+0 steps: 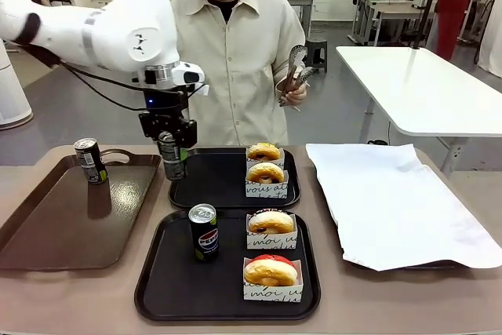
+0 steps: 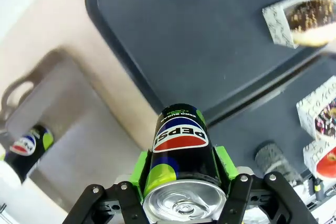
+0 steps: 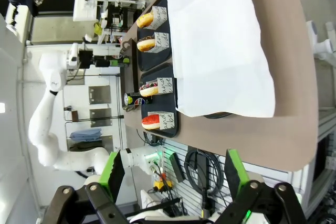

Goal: Set up donuts and drinks on trays.
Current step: Pick up one Pepsi coke from the Handle tray and place it on the Flat Tray without a Pepsi coke.

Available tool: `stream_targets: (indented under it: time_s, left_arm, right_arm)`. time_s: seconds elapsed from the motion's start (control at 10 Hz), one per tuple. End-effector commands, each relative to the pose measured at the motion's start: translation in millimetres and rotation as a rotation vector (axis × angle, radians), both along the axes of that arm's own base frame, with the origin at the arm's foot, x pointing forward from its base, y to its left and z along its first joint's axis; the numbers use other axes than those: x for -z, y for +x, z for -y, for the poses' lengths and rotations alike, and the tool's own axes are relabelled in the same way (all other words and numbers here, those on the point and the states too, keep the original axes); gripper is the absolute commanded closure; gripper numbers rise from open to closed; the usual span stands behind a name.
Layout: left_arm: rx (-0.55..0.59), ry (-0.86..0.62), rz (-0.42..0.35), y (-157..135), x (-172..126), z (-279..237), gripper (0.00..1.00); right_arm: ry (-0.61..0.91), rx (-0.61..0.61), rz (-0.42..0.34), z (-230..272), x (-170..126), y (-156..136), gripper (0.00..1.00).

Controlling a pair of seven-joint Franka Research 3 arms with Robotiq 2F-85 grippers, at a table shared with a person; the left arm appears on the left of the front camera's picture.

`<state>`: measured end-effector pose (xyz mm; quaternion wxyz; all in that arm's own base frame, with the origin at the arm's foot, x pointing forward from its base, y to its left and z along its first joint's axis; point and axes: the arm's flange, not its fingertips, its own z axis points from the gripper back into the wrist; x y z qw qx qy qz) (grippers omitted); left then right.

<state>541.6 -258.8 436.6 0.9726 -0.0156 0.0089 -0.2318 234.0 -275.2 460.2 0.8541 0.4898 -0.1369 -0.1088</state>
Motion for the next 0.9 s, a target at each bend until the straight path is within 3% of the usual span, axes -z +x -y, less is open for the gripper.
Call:
stream_targets:
  time_s: [0.0,0.3,0.7,0.8]
  left_arm:
    - [-0.009,-0.008,0.001,25.5,4.3,11.9,0.40]
    - [-0.026,-0.015,0.040,42.7,44.8,18.2,0.40]
    - [0.017,0.023,0.098,40.8,69.9,20.6,0.40]
    - [0.031,0.021,0.109,35.7,64.4,22.3,0.00]
  right_arm:
    - [0.015,0.000,0.017,0.9,0.1,0.9,0.00]
    - [0.015,0.000,0.017,0.9,0.1,0.9,0.00]
    - [0.015,0.000,0.017,0.9,0.1,0.9,0.00]
    - [0.015,0.000,0.017,0.9,0.1,0.9,0.00]
